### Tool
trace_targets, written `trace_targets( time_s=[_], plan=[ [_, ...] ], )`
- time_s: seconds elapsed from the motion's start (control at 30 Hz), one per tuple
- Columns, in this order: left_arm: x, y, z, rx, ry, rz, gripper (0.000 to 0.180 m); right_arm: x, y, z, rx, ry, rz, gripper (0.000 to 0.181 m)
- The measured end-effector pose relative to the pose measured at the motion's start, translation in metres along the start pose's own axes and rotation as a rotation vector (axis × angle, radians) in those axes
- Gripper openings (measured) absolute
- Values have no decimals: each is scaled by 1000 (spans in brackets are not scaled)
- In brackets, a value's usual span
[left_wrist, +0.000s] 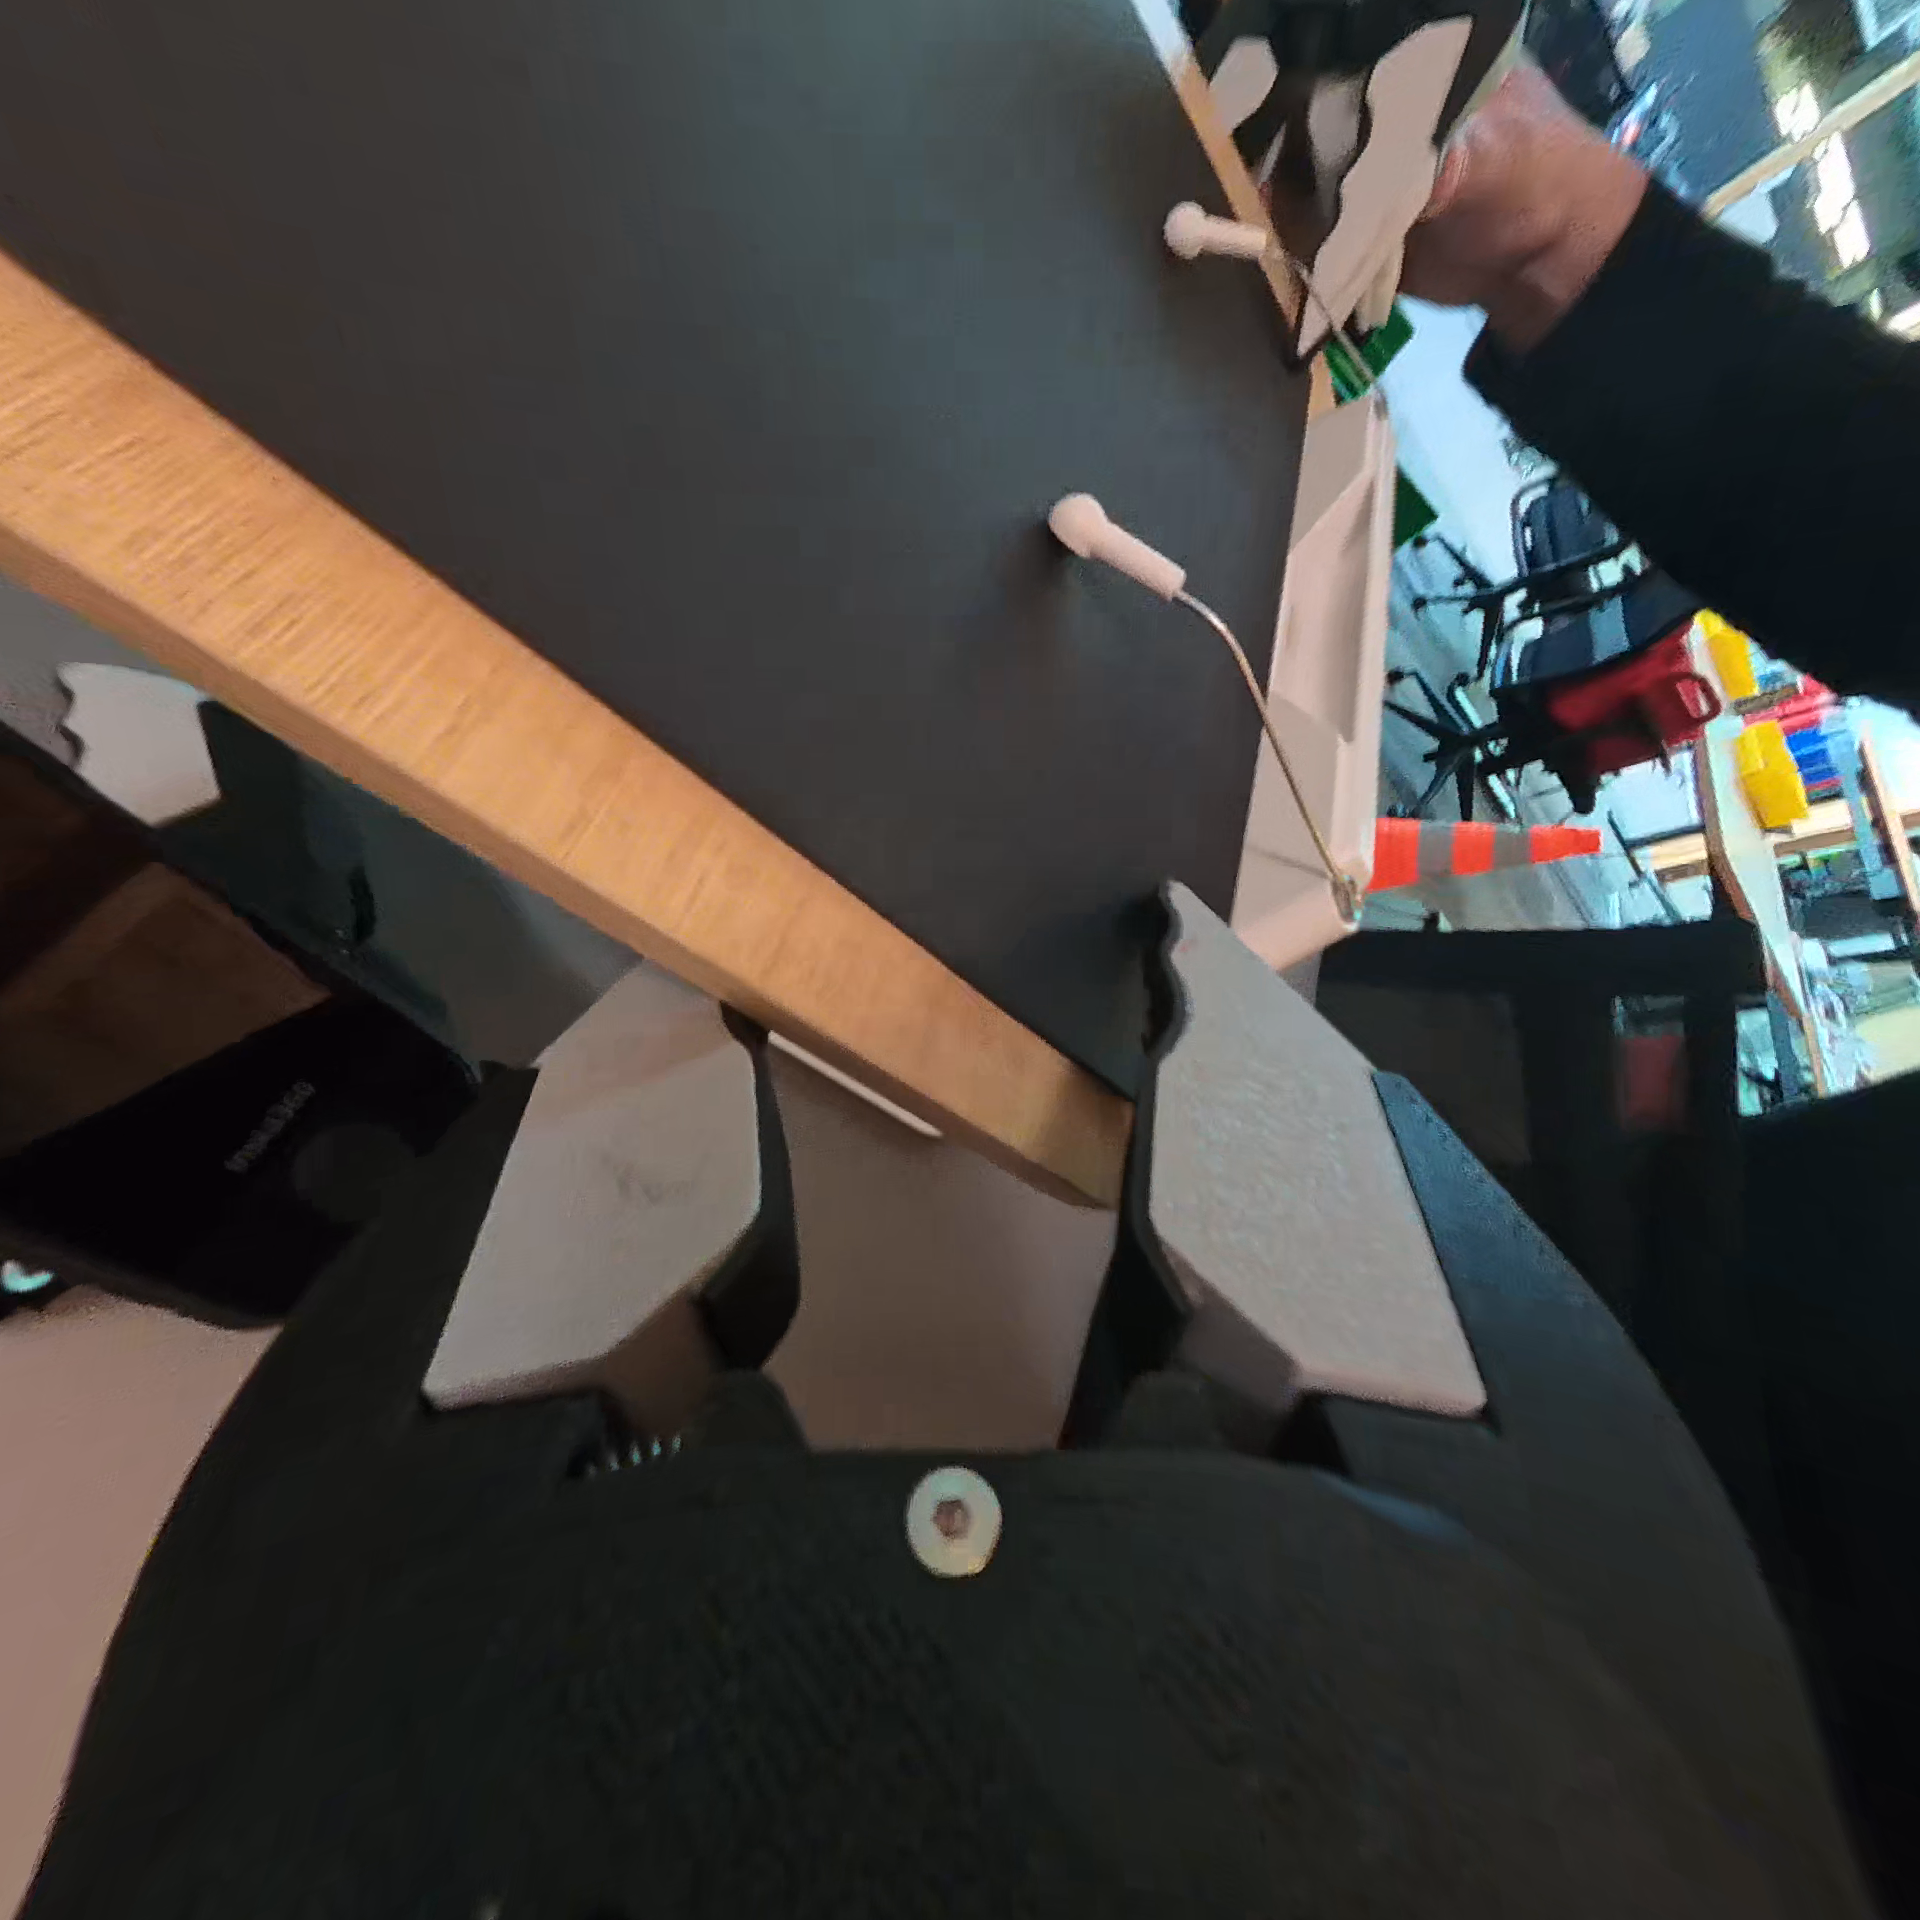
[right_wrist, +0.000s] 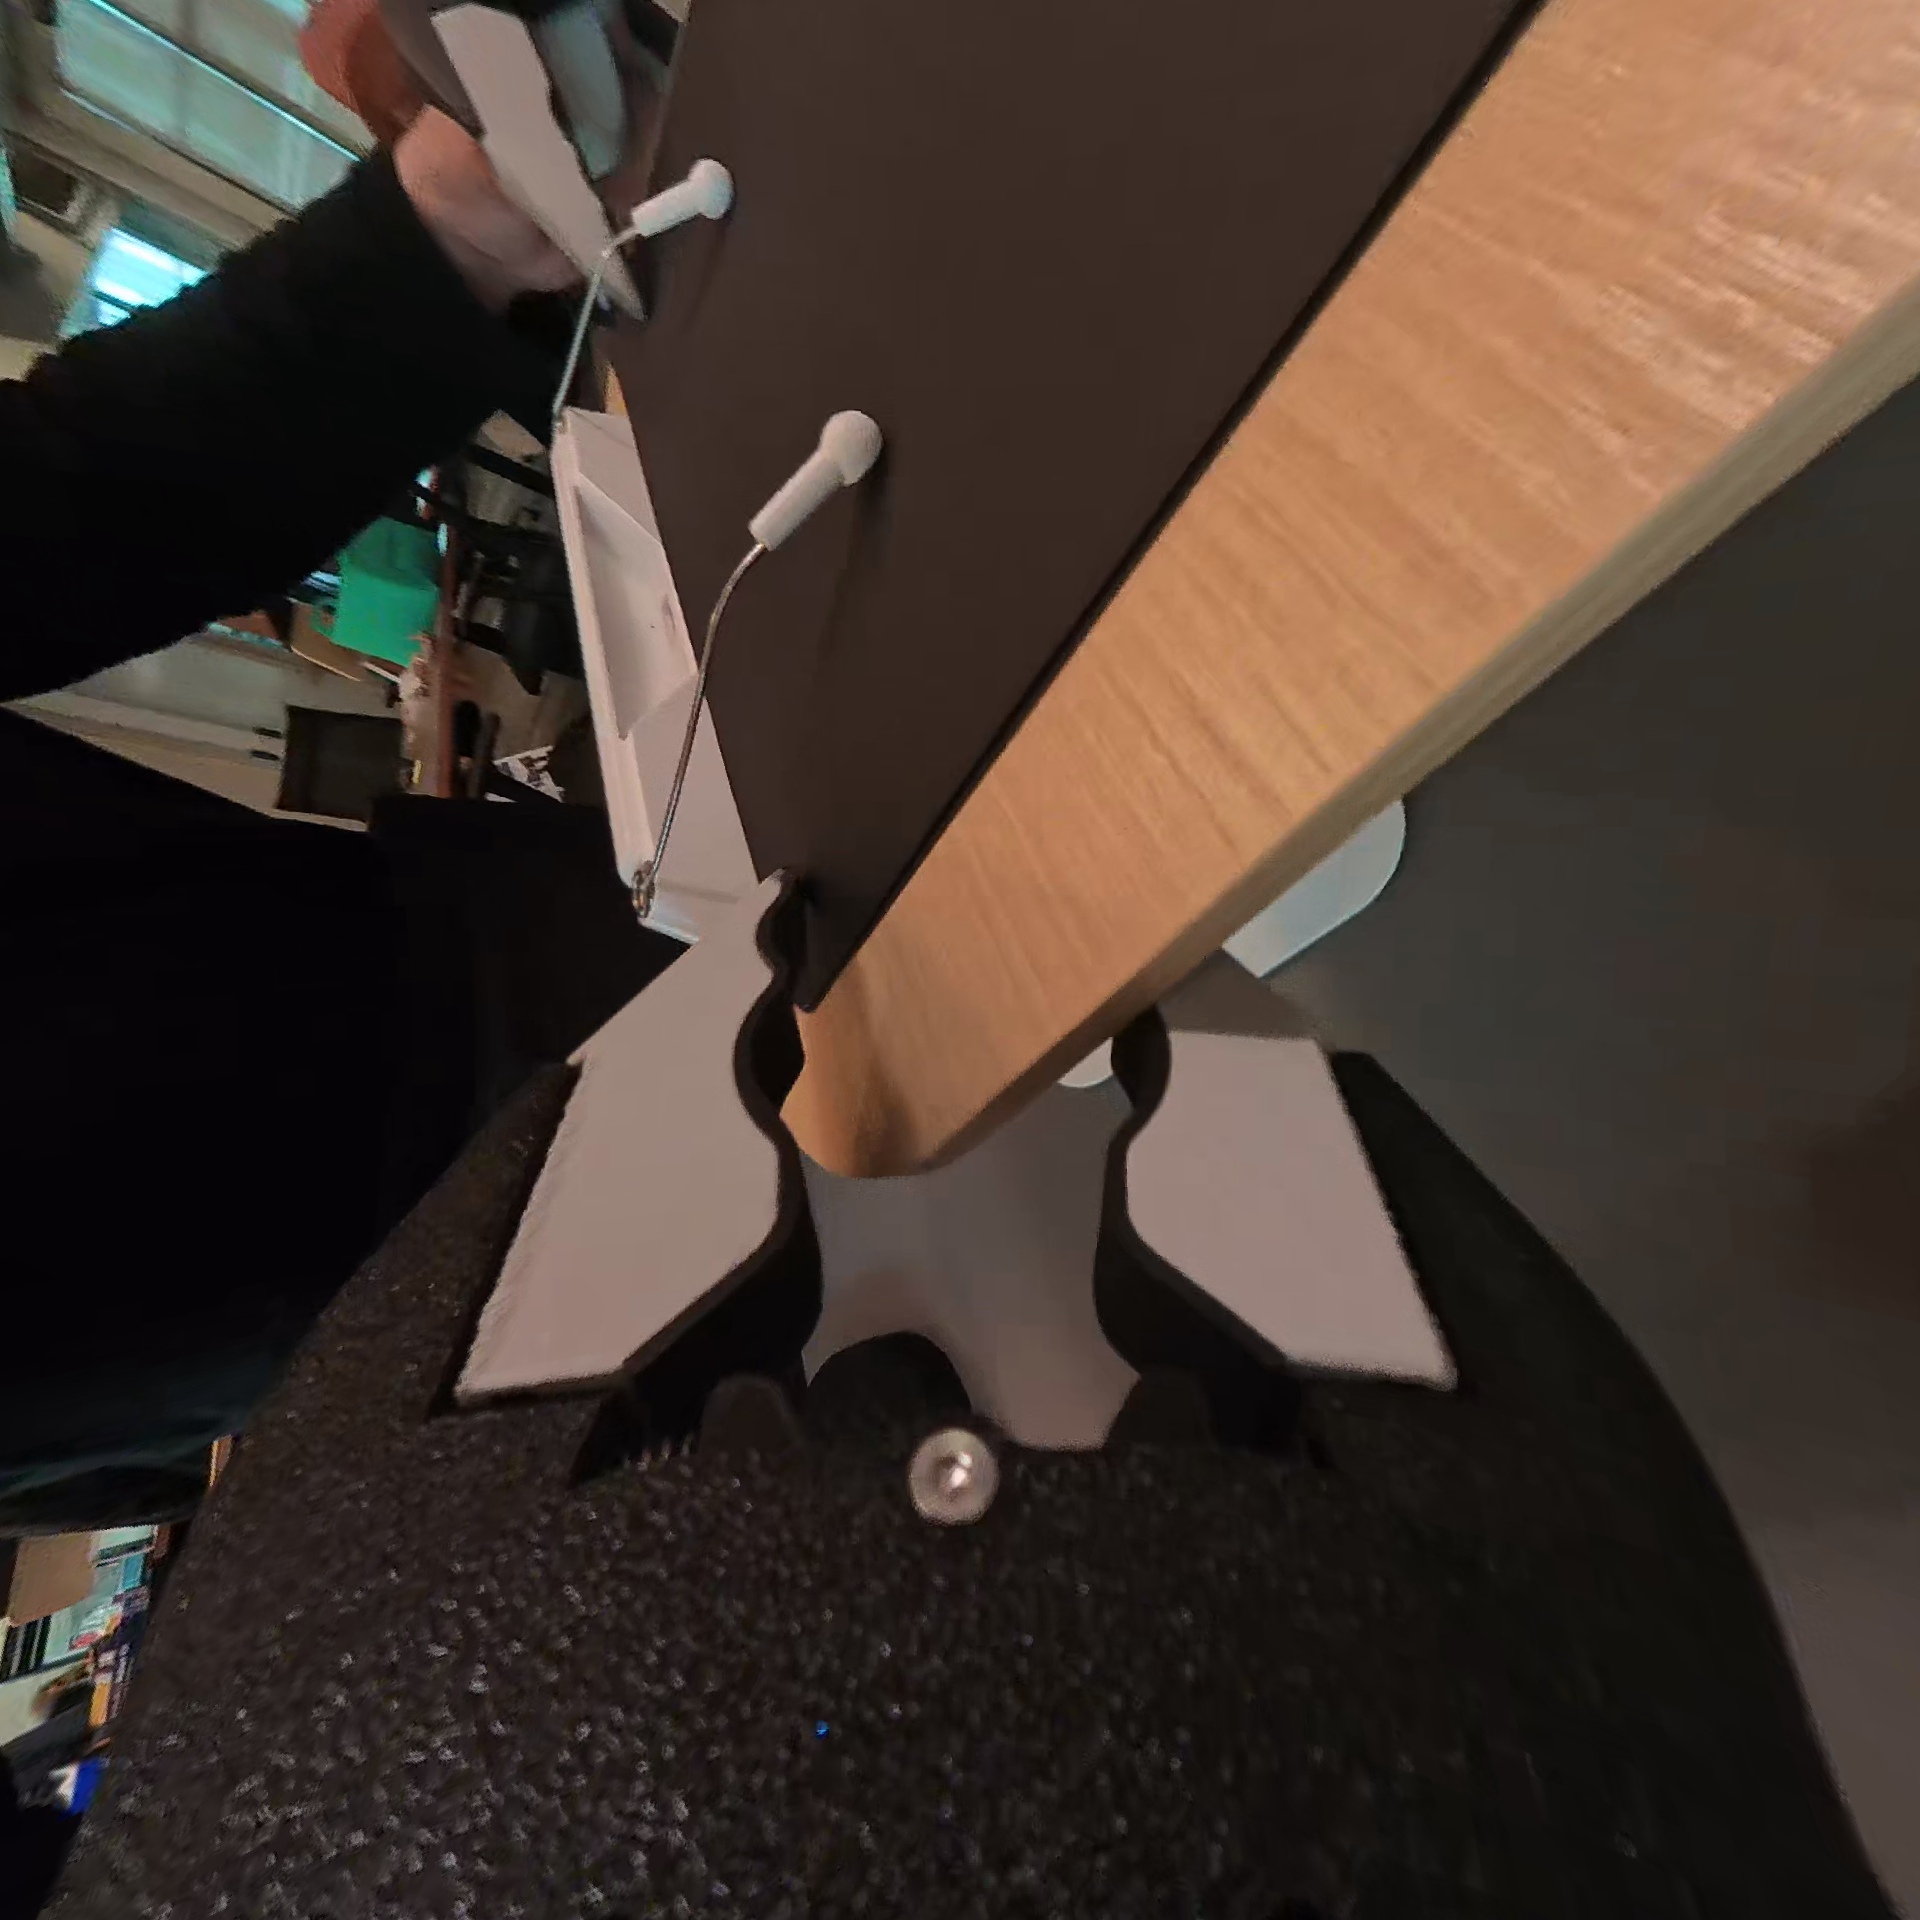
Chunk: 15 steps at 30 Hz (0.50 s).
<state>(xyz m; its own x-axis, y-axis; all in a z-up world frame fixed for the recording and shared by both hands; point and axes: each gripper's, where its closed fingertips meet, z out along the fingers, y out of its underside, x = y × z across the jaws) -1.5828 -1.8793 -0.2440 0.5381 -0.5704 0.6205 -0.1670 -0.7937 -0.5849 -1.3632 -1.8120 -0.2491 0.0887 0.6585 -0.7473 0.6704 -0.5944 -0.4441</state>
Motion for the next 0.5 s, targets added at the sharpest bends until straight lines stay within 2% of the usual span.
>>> trace_targets(
  time_s=[0.07, 0.13, 0.23, 0.37, 0.5],
  plan=[
    [7, 9, -2, -72, 26, -17, 75, 1, 1, 0, -38, 18, 21, 59],
    [9, 16, -6, -108, 19, -8, 67, -1, 4, 0, -78, 6, 41, 59],
    [15, 18, -2, -94, 53, -73, 59, -4, 12, -1, -143, -20, 63, 58],
    [21, 20, -2, -83, 142, -158, 45, -13, 17, 2, -203, -119, 172, 44],
    [23, 23, -2, -128, 109, -136, 47, -13, 23, 1, -306, -50, 209, 49]
  ],
)
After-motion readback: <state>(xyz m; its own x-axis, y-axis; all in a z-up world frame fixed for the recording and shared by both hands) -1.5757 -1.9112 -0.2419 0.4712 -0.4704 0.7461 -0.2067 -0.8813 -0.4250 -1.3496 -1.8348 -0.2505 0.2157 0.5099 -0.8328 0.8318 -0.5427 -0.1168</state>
